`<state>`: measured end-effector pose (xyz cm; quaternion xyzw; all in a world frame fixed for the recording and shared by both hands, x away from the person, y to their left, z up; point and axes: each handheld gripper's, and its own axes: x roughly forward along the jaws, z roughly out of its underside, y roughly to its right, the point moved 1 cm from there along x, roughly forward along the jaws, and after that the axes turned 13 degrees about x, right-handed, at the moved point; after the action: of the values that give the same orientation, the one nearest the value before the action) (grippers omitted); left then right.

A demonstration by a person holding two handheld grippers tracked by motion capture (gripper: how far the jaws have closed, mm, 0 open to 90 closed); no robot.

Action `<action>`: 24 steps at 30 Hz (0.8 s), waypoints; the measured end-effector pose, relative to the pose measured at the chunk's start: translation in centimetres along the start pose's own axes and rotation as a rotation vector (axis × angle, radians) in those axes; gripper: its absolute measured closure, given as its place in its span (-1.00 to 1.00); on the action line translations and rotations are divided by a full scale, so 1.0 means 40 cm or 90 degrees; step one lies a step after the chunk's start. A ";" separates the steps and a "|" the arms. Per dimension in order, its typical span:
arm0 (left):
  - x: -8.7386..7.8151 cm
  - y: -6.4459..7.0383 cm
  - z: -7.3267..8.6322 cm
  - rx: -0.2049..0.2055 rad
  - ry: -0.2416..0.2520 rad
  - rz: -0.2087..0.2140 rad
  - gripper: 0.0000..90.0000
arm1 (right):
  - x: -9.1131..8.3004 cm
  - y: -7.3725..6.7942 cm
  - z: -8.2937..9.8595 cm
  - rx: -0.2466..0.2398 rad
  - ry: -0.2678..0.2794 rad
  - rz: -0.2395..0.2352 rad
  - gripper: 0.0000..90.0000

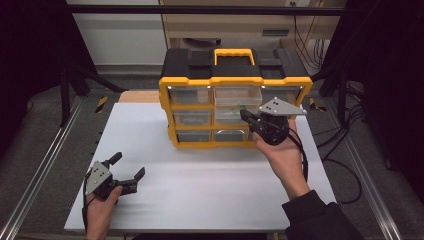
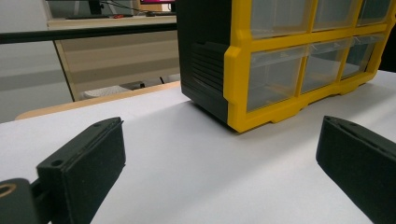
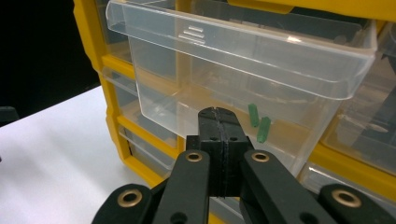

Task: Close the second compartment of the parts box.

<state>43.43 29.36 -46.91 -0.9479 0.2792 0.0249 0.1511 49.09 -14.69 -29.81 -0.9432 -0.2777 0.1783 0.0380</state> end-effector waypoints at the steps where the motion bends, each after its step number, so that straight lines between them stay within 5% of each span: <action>1: 0.000 0.000 0.000 0.000 -0.001 0.000 -0.97 | 0.002 0.002 -0.002 0.000 0.002 0.000 1.00; 24: 0.000 0.000 0.000 0.000 0.000 0.000 -0.98 | 0.050 0.023 -0.020 0.023 0.010 0.019 1.00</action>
<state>43.44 29.36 -46.92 -0.9478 0.2795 0.0252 0.1515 51.42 -14.36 -29.84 -0.9478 -0.2598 0.1765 0.0542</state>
